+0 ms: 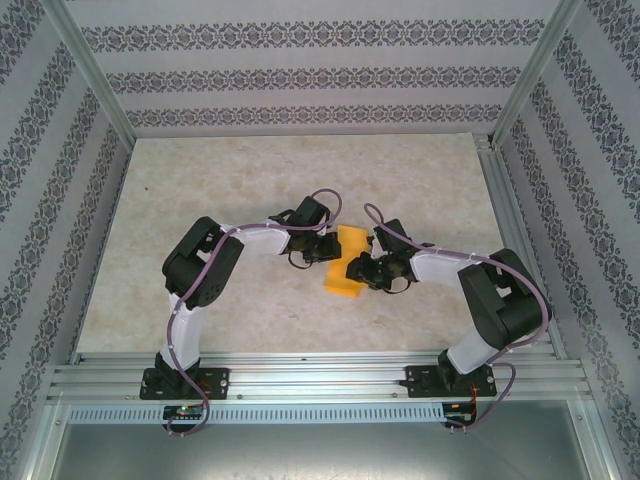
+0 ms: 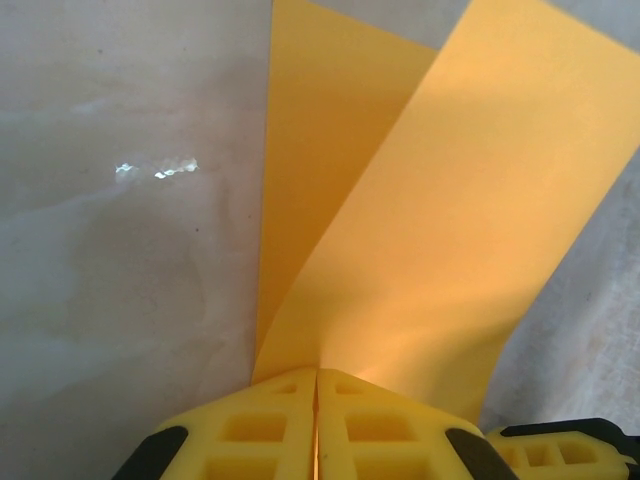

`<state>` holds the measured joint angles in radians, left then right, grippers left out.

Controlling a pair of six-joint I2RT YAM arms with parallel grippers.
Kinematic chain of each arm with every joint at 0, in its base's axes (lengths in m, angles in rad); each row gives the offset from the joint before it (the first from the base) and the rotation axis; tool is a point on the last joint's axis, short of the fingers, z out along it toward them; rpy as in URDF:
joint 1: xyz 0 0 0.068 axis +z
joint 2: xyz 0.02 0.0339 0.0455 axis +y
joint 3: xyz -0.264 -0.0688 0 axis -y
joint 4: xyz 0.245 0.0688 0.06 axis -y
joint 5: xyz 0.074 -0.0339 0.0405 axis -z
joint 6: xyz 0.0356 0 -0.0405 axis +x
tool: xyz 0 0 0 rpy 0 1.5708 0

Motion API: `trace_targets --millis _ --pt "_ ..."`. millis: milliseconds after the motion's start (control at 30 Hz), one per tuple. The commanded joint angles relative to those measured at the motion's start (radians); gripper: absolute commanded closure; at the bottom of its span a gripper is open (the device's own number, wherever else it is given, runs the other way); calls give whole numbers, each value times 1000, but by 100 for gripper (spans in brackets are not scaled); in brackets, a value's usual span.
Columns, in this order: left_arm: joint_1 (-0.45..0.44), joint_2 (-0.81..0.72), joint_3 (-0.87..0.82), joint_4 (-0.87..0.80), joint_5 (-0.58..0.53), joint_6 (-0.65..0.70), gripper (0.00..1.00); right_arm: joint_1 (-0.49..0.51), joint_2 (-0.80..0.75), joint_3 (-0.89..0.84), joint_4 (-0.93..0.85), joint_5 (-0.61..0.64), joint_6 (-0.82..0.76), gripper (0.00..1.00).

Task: Fold a paper plane with a square sheet of paper (pick it up from the middle)
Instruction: Fold the square sheet of paper in half at the center of the table.

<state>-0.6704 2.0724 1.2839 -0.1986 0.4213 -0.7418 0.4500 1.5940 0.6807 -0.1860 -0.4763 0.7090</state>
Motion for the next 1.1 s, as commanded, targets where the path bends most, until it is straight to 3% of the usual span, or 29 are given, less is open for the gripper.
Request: trace_targets --millis 0,200,400,567,867,1067 --pt "-17 32 2 -69 -22 18 89 13 -41 -10 -34 9 4 67" --pt "-18 29 5 -71 -20 19 89 23 -143 -46 -5 -27 38 66" --pt "-20 32 5 -71 -20 19 89 39 -67 -89 60 -33 64 66" --pt "-21 31 6 -74 -22 20 89 39 -13 -99 3 20 37 67" --pt "-21 31 8 -76 -24 22 90 60 -138 -73 -8 -21 54 65" --pt "-23 35 12 -78 -20 22 89 65 -104 -129 49 -27 79 66"
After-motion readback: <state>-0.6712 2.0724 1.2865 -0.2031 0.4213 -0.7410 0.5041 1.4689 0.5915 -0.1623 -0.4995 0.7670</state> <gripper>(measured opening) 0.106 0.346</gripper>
